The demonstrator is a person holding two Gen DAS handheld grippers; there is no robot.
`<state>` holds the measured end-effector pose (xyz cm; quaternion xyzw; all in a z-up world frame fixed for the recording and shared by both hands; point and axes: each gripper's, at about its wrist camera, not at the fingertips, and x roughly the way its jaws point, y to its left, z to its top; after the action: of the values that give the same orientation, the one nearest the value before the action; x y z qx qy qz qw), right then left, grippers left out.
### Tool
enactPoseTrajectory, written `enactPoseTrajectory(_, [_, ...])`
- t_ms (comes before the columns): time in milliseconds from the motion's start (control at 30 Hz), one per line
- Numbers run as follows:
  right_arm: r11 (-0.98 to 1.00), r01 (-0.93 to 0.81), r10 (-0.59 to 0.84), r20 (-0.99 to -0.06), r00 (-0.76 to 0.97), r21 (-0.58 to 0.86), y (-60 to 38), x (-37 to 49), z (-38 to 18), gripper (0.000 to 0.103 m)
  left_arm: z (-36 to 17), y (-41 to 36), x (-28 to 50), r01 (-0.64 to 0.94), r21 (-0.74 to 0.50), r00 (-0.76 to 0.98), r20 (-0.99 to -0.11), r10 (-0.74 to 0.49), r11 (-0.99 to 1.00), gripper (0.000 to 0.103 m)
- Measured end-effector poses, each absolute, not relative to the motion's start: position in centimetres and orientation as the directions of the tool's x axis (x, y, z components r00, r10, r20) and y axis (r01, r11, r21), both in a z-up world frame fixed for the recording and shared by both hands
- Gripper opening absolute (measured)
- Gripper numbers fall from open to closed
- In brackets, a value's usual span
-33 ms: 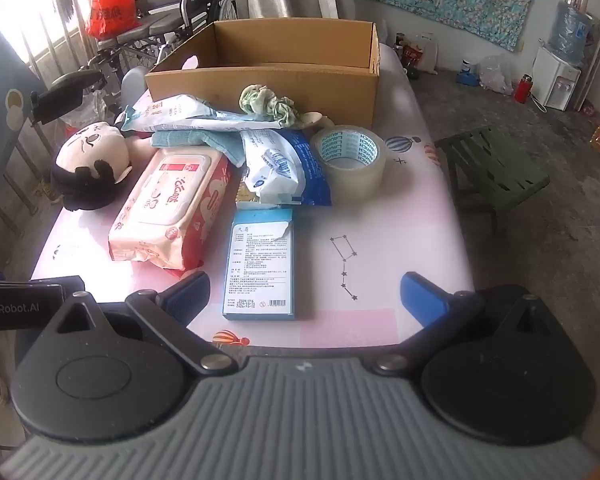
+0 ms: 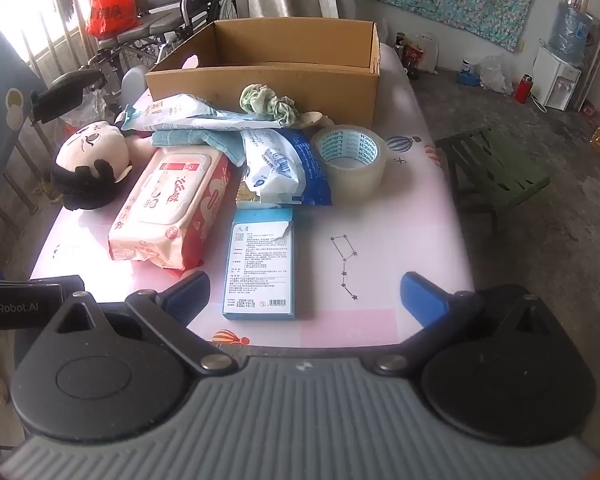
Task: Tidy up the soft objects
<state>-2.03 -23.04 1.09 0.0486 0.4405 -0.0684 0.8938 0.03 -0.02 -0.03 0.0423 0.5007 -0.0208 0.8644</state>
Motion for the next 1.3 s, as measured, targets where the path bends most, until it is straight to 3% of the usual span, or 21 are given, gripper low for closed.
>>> enactPoseTrajectory(1300, [0.987, 0.154, -0.059, -0.813, 0.579, 0.038, -23.11, -1.94, 0.72, 0.102, -0.13, 0.17, -0.19, 0.073, 0.059, 0.503, -0.864, 0.015, 0.996, 0.103])
